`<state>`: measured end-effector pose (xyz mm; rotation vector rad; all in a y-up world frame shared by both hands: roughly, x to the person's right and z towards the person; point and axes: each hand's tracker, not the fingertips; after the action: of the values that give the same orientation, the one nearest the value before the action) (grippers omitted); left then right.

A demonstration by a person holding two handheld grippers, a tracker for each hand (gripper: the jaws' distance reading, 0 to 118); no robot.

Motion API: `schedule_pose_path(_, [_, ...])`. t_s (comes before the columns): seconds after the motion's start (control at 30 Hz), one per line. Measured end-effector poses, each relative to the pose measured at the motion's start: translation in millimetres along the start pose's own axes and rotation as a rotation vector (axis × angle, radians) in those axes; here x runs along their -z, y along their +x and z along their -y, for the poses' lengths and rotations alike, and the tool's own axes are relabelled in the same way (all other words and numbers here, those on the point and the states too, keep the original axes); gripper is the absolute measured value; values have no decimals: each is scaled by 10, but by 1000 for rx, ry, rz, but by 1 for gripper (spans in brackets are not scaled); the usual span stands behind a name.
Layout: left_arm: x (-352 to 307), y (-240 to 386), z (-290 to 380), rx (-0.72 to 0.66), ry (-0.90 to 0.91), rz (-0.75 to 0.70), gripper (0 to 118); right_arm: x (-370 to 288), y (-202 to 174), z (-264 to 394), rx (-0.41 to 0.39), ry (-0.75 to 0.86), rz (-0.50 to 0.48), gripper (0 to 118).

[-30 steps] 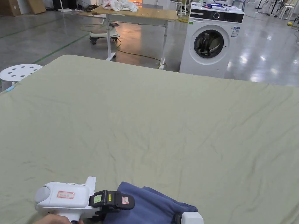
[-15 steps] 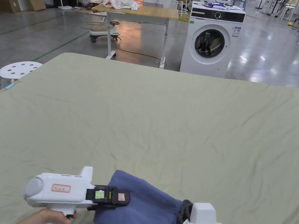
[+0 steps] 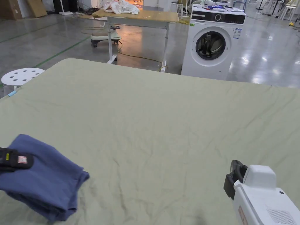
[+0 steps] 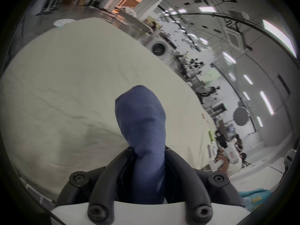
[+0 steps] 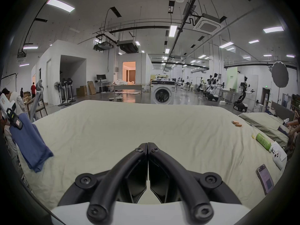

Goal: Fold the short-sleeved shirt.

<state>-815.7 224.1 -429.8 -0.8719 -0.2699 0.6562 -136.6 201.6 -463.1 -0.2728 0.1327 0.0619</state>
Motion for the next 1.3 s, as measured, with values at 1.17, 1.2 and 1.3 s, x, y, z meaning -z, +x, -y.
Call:
schedule_pose_path(1.17, [968,2105,1040,630,628,-520,64,-22,210,-172,15,45,76,0])
schedule_pose_path(1.2, [1069,2228,1099,612,640,-502,61,-13,194,-178,14,50,79,0])
schedule_pose_path(1.3, [1324,2460,1185,663,716,-495,42,14,166,-170,22,64,86,0])
